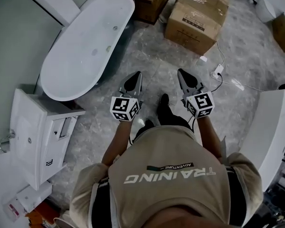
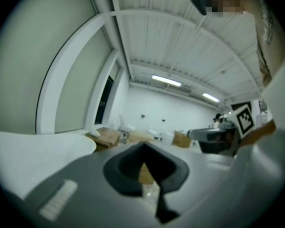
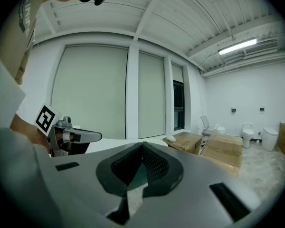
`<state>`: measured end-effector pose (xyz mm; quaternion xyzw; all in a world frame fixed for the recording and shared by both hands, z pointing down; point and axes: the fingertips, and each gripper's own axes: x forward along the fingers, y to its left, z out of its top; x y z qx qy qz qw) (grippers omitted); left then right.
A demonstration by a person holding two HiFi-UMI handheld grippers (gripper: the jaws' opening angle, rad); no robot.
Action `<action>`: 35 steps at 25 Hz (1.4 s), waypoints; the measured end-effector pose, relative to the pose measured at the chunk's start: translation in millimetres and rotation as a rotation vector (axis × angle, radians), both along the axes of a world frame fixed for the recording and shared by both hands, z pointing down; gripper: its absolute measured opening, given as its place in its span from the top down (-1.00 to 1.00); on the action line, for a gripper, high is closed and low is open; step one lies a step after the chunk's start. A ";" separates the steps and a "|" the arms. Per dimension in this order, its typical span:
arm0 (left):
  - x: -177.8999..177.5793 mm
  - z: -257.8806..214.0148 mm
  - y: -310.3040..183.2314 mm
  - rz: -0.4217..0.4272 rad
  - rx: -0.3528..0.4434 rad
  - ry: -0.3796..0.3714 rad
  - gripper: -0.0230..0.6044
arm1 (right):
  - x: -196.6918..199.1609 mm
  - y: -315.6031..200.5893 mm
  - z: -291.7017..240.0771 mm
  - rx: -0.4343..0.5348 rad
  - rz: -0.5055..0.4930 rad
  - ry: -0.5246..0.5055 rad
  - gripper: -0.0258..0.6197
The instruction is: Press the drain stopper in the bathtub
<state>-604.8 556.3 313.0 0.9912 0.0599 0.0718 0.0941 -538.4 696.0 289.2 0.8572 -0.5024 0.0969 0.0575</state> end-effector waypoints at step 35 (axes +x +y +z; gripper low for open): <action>331.2 -5.8 -157.6 -0.096 0.070 -0.024 0.92 | 311.9 -169.1 28.0 -0.001 -0.175 -0.101 0.88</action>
